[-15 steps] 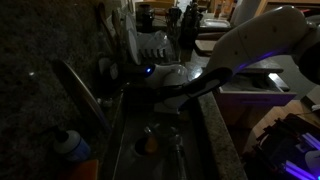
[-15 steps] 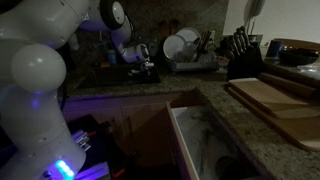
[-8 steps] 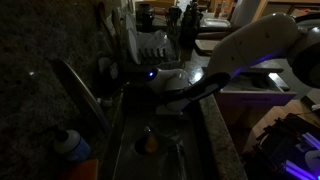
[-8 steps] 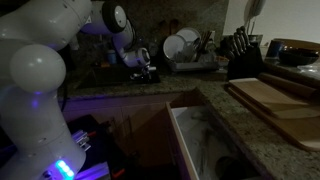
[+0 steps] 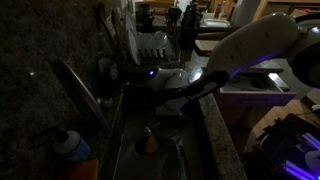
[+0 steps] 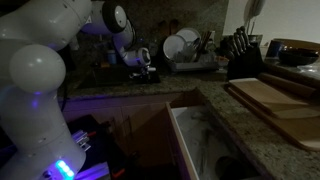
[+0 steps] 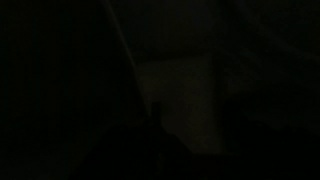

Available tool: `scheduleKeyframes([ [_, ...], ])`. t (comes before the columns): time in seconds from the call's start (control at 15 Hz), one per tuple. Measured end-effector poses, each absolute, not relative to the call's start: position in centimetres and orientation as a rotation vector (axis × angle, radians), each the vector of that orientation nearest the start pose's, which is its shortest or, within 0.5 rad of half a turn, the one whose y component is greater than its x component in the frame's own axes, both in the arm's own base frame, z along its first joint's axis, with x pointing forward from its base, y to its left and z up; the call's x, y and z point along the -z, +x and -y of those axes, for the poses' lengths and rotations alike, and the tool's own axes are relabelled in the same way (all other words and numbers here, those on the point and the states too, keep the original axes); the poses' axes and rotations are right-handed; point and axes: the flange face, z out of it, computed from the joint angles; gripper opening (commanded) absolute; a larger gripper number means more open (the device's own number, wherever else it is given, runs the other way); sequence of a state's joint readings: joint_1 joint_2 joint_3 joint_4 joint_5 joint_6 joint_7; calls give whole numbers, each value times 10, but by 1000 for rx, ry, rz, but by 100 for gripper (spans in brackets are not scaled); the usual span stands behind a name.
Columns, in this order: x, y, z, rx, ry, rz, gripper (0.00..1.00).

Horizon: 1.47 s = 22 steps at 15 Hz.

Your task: Pick up the yellow sponge from the sink

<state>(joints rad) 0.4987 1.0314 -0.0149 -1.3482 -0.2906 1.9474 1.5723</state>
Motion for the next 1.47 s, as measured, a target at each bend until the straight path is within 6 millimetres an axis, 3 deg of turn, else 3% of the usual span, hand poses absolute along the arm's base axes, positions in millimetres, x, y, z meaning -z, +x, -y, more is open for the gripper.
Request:
scheduleKeyframes([
  [0.33,-70,604,-296,-89,-3250,-1629,3],
  [0.93,-76,602,-291,-115,-3221,-1743,2],
  [1.2,-113,593,-292,26,-3164,-1892,2],
  [1.47,-163,569,-292,218,-3089,-2017,2],
])
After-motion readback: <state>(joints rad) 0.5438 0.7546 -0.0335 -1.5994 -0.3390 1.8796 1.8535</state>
